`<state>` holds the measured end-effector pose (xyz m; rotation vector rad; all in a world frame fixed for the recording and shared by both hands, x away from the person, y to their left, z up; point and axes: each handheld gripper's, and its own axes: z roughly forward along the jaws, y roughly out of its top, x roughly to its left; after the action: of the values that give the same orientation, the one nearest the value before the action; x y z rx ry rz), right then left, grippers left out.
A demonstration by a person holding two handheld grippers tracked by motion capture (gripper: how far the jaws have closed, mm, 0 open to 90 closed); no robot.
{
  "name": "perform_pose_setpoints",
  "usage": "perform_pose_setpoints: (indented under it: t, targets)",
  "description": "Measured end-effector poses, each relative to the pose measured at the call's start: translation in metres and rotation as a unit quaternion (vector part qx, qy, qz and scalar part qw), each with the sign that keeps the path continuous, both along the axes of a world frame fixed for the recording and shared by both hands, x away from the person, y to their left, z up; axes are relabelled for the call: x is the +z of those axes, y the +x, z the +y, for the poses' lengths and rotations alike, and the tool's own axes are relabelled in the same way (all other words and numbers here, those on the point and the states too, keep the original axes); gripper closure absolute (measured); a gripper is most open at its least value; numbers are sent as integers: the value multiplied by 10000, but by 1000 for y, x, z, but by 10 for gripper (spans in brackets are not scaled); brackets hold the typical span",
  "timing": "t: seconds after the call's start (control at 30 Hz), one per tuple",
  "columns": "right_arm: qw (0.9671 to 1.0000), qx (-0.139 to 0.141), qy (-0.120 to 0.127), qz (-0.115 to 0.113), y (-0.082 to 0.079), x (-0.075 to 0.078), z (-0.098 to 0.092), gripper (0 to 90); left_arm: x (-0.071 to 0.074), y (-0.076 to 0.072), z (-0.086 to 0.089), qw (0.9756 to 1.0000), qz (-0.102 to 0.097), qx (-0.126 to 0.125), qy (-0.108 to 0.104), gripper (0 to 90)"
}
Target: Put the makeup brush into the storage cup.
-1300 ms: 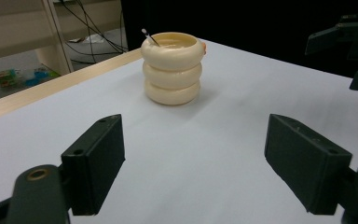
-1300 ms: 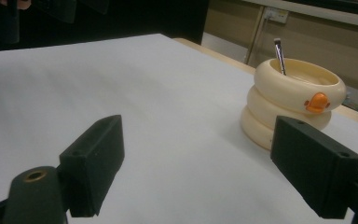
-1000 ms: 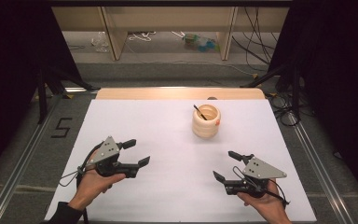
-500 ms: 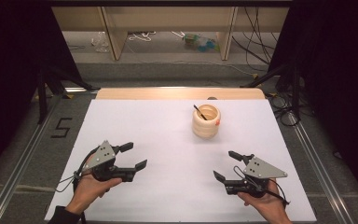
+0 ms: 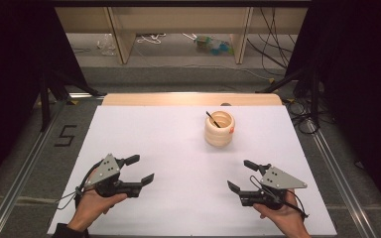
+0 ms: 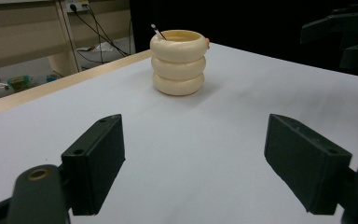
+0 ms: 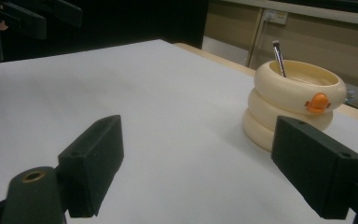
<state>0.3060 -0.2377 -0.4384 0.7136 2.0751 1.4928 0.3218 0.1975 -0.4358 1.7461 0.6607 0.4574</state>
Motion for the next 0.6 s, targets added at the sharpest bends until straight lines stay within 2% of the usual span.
perform_pose_setpoints:
  t: [0.27,0.4,0.47,0.6]
  targets:
    - [10000,7,-1,21,0,0,0,181,-3,-2,6,9997,53,178,-128,203]
    - [10000,5,24,19,0,0,0,181,-3,-2,7,9997,0,164,-168,204]
    - [10000,0,34,37,0,0,0,181,-2,-3,8,9999,-60,133,-85,204]
    - [10000,-16,30,43,0,0,-1,181,-3,-3,8,9999,-61,149,-55,204]
